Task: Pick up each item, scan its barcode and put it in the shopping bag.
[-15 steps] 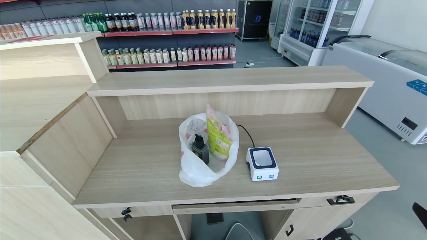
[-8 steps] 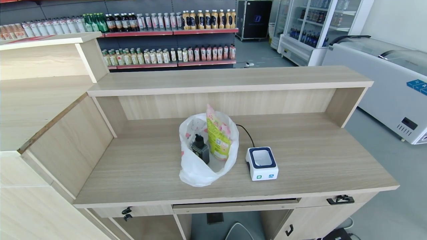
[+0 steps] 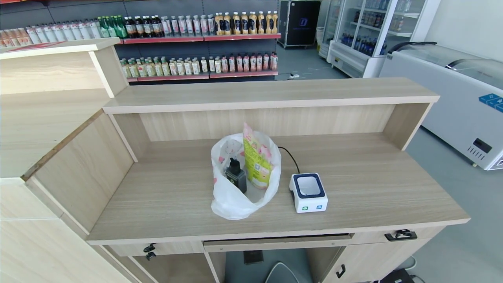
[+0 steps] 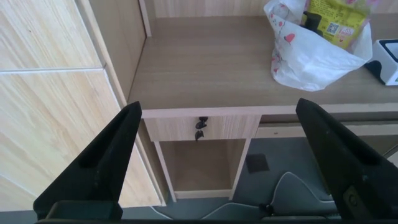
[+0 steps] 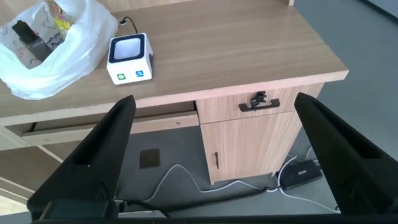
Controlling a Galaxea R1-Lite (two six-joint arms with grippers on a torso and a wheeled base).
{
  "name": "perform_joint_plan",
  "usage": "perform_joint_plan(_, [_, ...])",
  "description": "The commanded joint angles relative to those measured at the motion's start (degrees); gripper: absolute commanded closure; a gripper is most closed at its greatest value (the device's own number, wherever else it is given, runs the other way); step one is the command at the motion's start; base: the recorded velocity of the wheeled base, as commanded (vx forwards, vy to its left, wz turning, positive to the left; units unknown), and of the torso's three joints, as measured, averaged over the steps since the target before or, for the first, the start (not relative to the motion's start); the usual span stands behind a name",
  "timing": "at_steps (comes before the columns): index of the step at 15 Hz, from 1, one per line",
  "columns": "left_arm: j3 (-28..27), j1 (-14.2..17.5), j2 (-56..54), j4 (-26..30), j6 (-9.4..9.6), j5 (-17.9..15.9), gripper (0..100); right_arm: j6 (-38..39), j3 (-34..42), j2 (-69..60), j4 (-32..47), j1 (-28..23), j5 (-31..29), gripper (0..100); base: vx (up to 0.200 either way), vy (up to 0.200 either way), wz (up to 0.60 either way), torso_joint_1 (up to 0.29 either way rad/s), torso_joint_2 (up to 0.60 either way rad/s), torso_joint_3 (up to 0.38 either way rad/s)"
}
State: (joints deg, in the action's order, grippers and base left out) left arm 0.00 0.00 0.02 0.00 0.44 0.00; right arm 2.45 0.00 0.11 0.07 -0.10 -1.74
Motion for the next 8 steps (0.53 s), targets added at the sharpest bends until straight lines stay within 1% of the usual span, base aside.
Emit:
perform_joint_plan(1, [0.00,0.00,-0.02,0.00,0.00,0.00,0,0.01,0.00,-0.11,0.01,0.01,-0.01,0,0.000,0.000,0.00,0.000,0.00,0.000])
perform_joint_plan(8, [0.00,0.00,-0.02,0.00,0.00,0.00,0,0.01,0.00,-0.11,0.01,0.01,-0.01,0,0.000,0.000,0.00,0.000,0.00,0.000])
